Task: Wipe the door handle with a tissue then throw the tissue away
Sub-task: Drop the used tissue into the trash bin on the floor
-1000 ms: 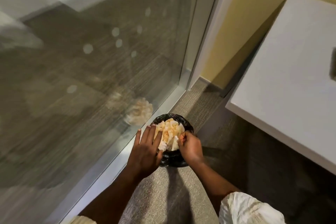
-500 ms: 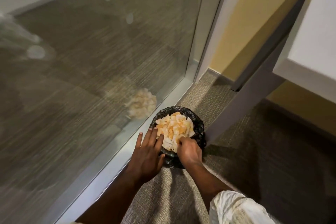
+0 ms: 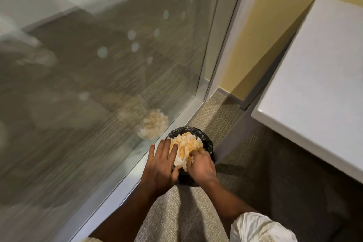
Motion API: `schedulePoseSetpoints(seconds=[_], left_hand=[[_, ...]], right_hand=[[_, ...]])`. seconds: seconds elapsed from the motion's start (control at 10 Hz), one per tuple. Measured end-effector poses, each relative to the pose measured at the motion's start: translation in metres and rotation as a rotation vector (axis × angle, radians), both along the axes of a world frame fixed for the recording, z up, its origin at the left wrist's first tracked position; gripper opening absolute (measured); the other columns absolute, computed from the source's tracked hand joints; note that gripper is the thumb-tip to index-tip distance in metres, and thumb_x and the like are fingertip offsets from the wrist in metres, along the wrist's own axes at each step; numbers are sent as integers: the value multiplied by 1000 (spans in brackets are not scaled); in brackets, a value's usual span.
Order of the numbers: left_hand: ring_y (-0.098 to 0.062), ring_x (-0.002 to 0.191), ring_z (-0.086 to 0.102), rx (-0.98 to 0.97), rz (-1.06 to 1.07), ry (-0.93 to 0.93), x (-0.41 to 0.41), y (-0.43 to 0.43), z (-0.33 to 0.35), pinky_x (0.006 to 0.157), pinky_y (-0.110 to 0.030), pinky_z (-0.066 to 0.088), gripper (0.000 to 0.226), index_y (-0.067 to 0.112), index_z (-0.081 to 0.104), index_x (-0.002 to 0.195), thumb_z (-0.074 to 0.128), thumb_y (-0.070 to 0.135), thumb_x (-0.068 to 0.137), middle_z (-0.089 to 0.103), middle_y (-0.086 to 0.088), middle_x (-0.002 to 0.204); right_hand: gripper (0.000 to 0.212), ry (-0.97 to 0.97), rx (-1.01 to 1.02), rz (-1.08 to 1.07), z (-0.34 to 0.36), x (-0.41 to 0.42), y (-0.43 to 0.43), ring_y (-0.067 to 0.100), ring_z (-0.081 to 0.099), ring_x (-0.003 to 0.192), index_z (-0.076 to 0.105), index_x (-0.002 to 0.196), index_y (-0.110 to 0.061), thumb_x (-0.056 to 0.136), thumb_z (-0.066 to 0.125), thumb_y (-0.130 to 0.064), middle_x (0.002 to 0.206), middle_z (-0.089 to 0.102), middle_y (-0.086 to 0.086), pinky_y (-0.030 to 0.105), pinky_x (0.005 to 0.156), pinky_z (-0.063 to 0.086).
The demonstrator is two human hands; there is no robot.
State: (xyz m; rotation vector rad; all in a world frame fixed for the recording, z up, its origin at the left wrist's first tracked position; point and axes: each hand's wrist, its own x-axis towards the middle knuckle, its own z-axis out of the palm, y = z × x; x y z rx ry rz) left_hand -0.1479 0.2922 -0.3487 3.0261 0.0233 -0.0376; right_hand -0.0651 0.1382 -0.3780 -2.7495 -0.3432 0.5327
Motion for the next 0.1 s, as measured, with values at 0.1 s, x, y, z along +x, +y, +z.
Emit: schedulePoseSetpoints(seconds=[0.1], left_hand=[[-43,140,54,-4,20,-21,0,0,58,120,-62,36,74,5,62,146,79,40,83,53,-25,153]], right_hand=[[36,-62,58,33,66,-7,8,24,50,121,60,128,-16,98,50,-33,130,55,8,38,98,47]])
